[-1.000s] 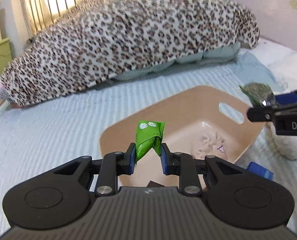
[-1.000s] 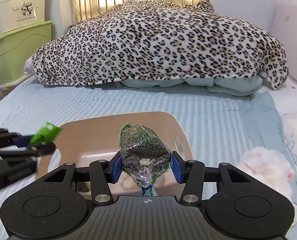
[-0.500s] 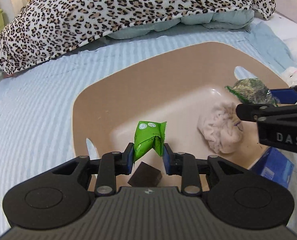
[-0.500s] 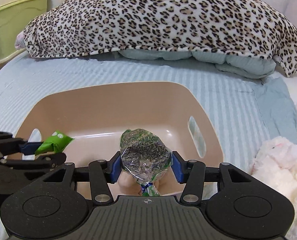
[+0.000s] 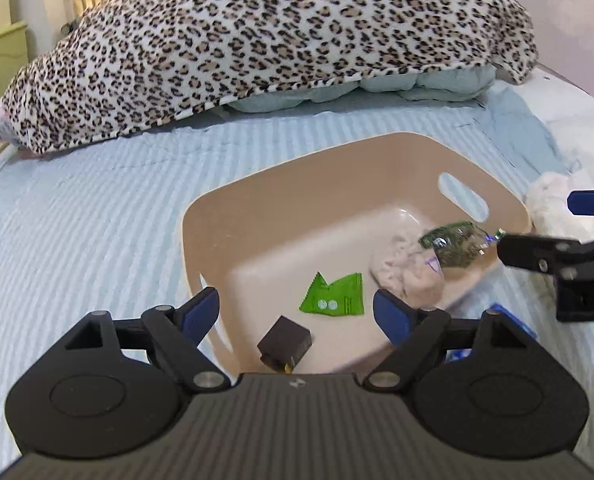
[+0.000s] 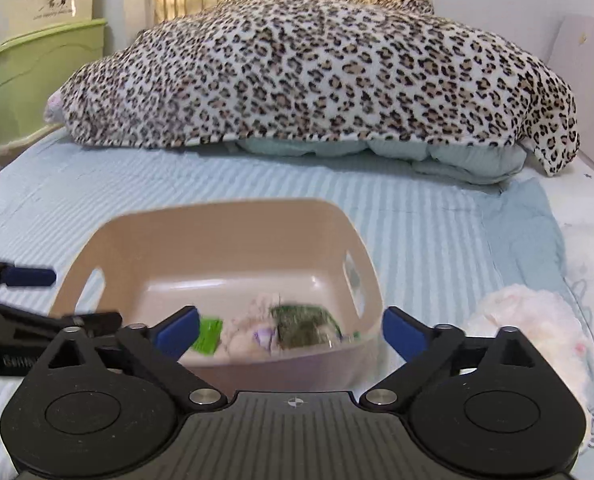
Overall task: Organize objects
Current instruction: 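Lift both items over the basket and open both tools to drop them, then grasp the blue tissue pack with the right tool while the left tool grasps the white-and-red plush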
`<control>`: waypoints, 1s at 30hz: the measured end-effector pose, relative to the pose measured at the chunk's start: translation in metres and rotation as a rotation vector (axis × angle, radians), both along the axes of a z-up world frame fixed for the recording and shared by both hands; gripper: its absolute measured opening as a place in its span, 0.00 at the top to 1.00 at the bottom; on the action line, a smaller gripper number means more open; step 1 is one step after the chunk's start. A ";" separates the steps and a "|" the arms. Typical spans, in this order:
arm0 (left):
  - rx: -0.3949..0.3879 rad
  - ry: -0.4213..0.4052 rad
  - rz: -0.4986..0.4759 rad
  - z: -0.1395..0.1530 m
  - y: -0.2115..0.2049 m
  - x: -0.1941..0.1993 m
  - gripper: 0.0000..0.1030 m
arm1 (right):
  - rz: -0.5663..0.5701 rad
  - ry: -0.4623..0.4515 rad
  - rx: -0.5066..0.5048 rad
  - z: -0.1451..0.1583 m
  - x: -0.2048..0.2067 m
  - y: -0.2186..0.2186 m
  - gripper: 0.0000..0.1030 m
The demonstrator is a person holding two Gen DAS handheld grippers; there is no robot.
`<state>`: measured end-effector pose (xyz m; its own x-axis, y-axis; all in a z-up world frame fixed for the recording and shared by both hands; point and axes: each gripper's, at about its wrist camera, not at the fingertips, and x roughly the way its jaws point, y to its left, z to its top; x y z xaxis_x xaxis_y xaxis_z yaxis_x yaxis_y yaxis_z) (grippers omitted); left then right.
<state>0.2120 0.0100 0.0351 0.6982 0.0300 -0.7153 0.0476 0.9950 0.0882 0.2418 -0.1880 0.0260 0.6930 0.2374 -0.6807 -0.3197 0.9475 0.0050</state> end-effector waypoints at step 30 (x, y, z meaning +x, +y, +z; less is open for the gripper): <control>-0.081 0.177 -0.073 -0.080 -0.015 -0.023 0.13 | 0.031 0.247 -0.010 -0.105 -0.031 -0.022 0.00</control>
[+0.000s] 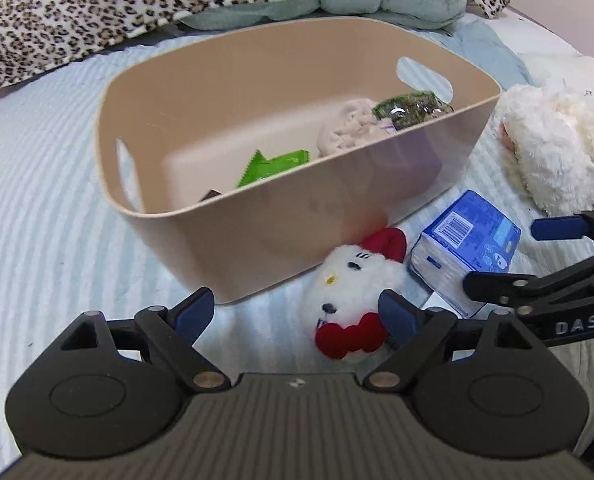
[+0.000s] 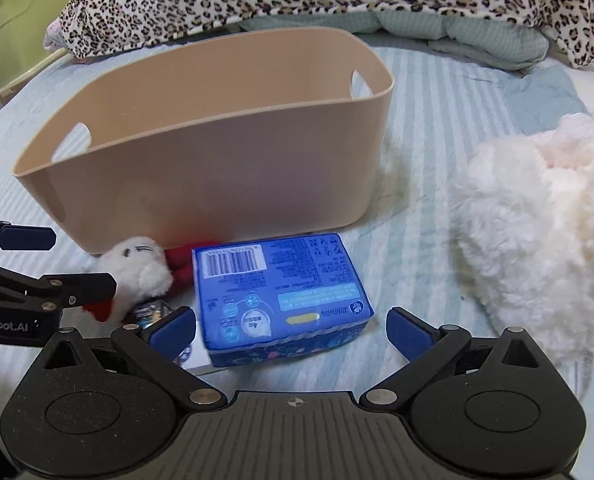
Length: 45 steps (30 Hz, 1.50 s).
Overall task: Organize objects
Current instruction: 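Grasp the blue tissue pack with the right tool while the left tool grasps the white-and-red plush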
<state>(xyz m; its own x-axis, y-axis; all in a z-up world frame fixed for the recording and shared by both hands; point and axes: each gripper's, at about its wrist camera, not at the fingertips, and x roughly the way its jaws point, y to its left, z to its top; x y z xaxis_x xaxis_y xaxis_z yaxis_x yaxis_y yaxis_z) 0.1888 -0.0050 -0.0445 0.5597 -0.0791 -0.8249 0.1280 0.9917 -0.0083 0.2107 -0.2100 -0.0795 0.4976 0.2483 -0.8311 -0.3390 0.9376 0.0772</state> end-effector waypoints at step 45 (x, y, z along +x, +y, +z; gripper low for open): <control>-0.120 -0.040 -0.039 0.029 0.020 -0.032 0.55 | 0.001 -0.185 0.067 0.045 -0.047 -0.009 0.09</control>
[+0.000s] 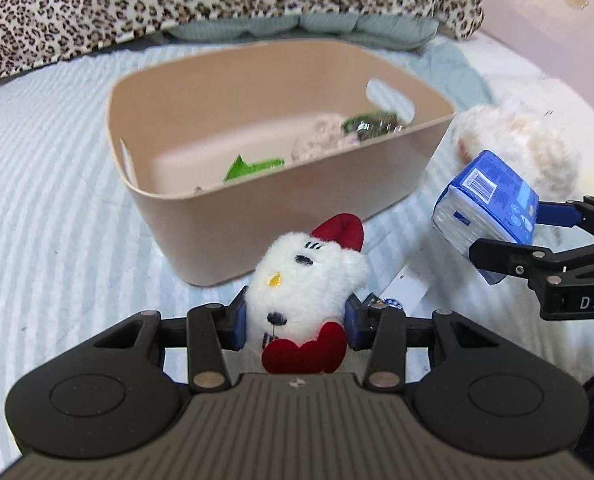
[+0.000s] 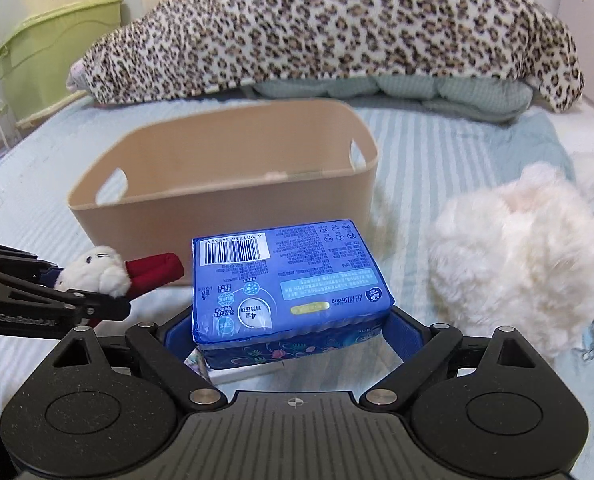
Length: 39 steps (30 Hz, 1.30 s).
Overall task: Organize objects
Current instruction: 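Grasp the blue tissue pack with the right tool while the left tool grasps the white-and-red plush, then carry the tissue pack and plush into the basket and release both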
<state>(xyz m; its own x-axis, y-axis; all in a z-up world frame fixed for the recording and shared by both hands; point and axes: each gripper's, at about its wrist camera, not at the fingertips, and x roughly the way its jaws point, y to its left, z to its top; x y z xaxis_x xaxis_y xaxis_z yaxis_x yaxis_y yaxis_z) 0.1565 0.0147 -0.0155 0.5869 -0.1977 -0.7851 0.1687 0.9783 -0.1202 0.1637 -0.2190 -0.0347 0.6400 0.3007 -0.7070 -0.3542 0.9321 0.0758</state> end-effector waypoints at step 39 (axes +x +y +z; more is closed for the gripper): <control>0.203 -0.162 0.135 0.022 0.018 0.108 0.55 | -0.057 -0.139 -0.004 0.039 0.123 0.066 0.09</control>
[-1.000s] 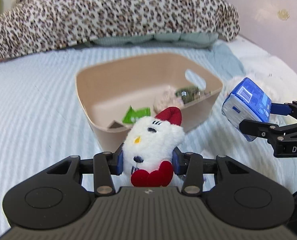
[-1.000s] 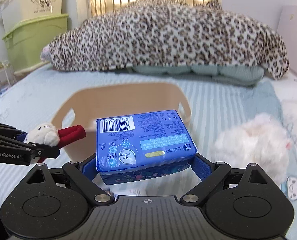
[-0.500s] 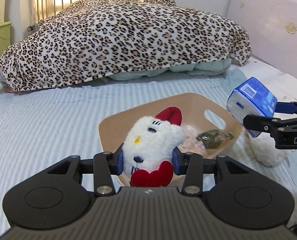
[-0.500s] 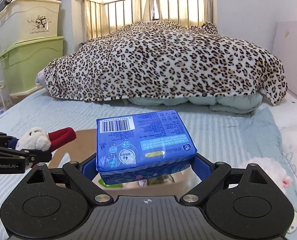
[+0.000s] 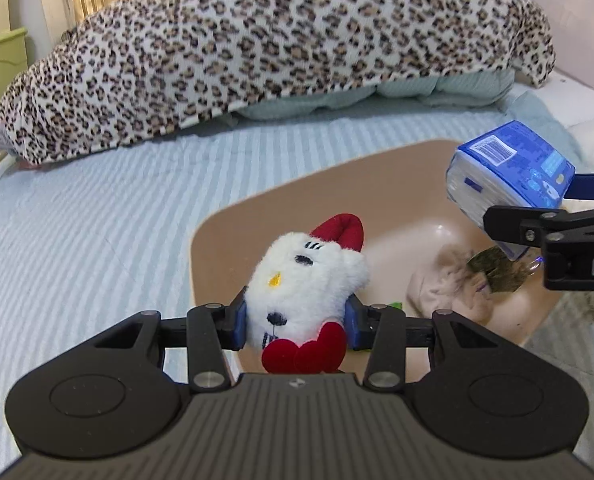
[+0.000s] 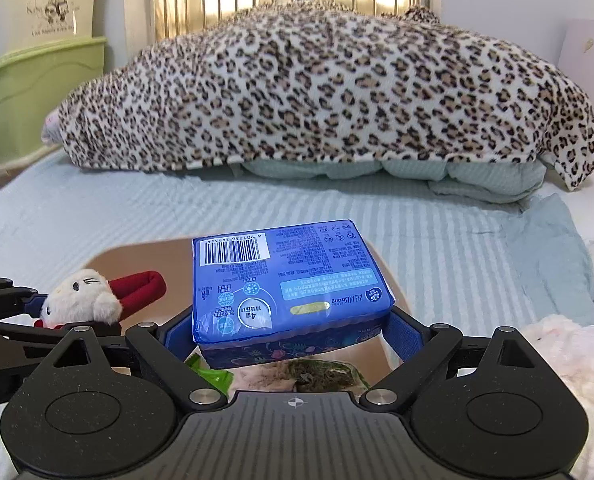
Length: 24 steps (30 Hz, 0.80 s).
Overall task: Organize objects
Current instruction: 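Carry the tissue pack and plush into the basket and release both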
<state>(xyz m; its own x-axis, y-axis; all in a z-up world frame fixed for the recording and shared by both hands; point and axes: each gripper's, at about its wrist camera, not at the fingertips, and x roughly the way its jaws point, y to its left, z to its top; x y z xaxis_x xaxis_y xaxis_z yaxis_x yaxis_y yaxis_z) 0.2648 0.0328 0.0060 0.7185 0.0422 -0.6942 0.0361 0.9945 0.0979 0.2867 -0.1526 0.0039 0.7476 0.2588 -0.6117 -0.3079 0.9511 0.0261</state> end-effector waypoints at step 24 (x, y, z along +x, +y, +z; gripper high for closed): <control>-0.023 -0.033 -0.019 0.042 -0.017 -0.049 0.25 | 0.016 0.040 -0.035 0.005 -0.047 -0.028 0.02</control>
<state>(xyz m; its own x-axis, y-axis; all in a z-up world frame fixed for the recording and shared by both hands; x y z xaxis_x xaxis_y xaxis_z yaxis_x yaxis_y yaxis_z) 0.2163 0.0154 0.0481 0.7412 0.0130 -0.6711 0.0518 0.9957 0.0764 0.2400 -0.1806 0.0087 0.7182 0.2486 -0.6499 -0.3228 0.9465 0.0054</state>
